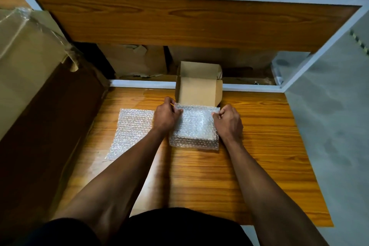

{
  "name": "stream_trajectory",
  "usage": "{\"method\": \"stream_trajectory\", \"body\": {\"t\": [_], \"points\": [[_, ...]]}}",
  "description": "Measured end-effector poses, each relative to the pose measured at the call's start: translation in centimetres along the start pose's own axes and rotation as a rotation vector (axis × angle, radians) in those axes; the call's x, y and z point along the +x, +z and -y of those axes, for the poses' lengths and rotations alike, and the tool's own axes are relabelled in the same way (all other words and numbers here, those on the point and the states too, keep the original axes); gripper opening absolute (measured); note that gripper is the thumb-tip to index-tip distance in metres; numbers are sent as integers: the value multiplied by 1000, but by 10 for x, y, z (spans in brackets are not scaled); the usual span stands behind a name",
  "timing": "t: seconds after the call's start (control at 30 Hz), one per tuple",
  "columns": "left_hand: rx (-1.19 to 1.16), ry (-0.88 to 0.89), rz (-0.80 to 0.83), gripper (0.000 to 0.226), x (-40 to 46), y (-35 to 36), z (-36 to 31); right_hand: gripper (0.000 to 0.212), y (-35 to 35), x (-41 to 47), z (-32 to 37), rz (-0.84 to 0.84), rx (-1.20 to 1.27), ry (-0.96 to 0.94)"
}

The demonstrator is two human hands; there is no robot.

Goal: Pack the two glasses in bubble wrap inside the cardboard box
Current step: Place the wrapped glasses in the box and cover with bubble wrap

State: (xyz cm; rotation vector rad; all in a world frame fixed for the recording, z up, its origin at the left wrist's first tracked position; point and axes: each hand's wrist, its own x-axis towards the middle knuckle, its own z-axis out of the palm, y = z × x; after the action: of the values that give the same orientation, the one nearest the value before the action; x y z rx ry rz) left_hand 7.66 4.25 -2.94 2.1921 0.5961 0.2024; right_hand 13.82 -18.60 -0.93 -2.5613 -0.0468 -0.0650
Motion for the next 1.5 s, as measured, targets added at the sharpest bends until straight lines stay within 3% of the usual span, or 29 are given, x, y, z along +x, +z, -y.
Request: {"method": "stream_trajectory", "body": {"t": [0.13, 0.2, 0.27, 0.4, 0.53, 0.7, 0.9, 1.27, 1.5], "points": [[44, -2, -34, 38, -2, 3, -1, 21, 5, -17, 6, -156, -57, -336], [60, 5, -70, 38, -5, 6, -3, 13, 12, -22, 11, -72, -55, -518], [57, 18, -103, 39, -8, 7, -5, 23, 23, -26, 14, 40, -122, -602], [32, 94, -128, 38, -18, 4, -6, 36, 40, -30, 14, 164, -227, -558], [286, 341, -190, 21, -35, 4, -5, 37, 40, -30, 12, 147, -249, -568], [559, 519, 5, 34, -45, 14, -13, 43, 39, -33, 15, 144, -297, -560], [802, 458, 133, 65, -44, 17, -12, 50, 34, -32, 17, 179, -346, -539], [842, 315, 270, 76, -43, 17, -20, 60, 29, -33, 22, 237, -463, -391], [861, 311, 304, 77, -36, 8, -24, 62, 28, -32, 27, 309, -488, -317]]}}
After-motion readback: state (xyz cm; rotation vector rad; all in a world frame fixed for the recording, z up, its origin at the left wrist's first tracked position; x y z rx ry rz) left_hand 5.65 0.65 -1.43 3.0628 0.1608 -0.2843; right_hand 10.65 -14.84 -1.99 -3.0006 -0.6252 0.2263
